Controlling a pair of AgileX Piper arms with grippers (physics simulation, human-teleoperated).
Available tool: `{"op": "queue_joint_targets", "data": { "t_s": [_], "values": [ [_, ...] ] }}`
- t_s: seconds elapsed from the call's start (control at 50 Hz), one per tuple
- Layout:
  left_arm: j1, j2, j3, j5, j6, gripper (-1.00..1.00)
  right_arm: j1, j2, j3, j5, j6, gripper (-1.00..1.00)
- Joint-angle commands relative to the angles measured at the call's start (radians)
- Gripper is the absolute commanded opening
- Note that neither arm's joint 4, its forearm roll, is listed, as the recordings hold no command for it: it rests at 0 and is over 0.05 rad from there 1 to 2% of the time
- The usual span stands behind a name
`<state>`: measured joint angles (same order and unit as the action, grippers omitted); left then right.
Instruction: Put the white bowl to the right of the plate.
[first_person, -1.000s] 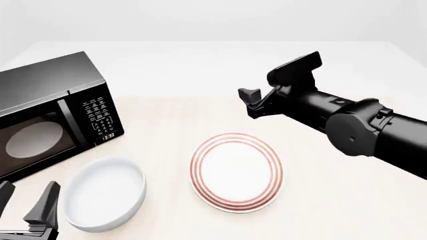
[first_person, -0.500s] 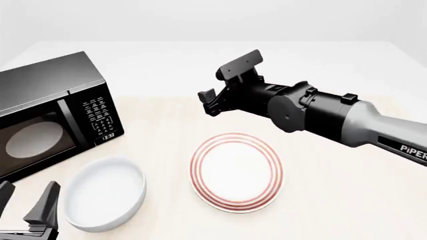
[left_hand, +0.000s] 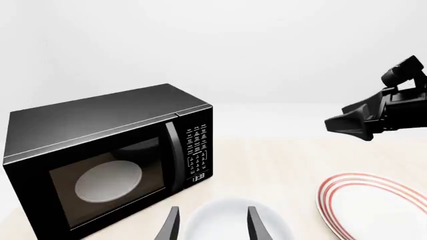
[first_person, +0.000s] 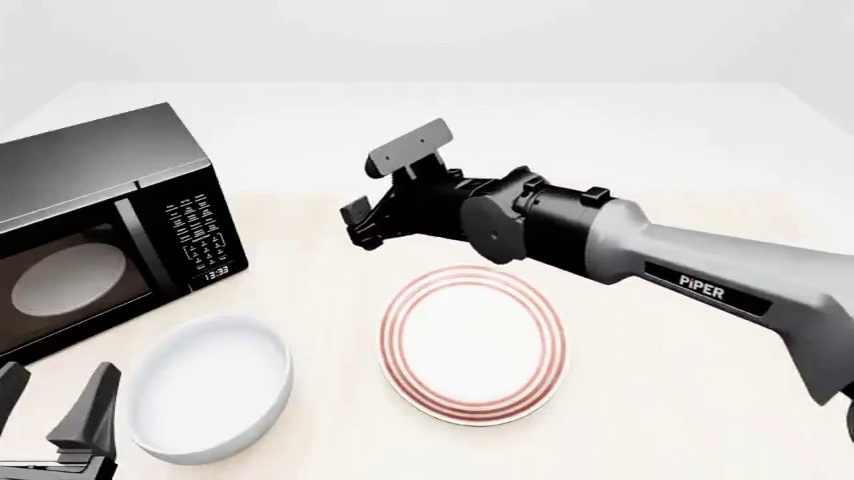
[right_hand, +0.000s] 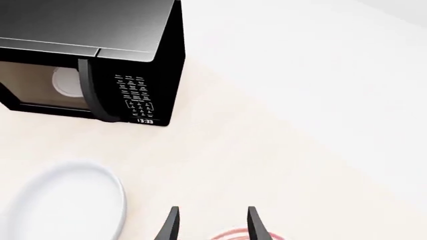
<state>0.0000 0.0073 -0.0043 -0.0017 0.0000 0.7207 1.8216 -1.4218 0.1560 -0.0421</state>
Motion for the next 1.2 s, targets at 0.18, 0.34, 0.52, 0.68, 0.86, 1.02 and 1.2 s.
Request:
{"op": "queue_joint_targets", "data": {
  "t_s": [0.18, 0.34, 0.52, 0.68, 0.86, 1.02, 1.2],
  "values": [
    [0.0, 0.0, 0.0, 0.0, 0.0, 1.0, 0.067, 0.121, -0.11, 0.031, 0.046, 1.0],
    [0.0, 0.0, 0.0, 0.0, 0.0, 1.0, 0.079, 0.16, -0.139, 0.038, 0.047, 1.0],
    [0.0, 0.0, 0.0, 0.0, 0.0, 1.0, 0.097, 0.211, -0.19, 0.058, 0.058, 1.0],
    [0.0, 0.0, 0.0, 0.0, 0.0, 1.0, 0.115, 0.251, -0.216, 0.052, 0.084, 1.0],
    [0.0, 0.0, 0.0, 0.0, 0.0, 1.0, 0.145, 0.285, -0.258, 0.063, 0.099, 1.0],
    [0.0, 0.0, 0.0, 0.0, 0.0, 1.0, 0.163, 0.31, -0.265, 0.058, 0.108, 1.0],
    [0.0, 0.0, 0.0, 0.0, 0.0, 1.0, 0.182, 0.336, -0.269, 0.048, 0.135, 1.0]
  ]
}}
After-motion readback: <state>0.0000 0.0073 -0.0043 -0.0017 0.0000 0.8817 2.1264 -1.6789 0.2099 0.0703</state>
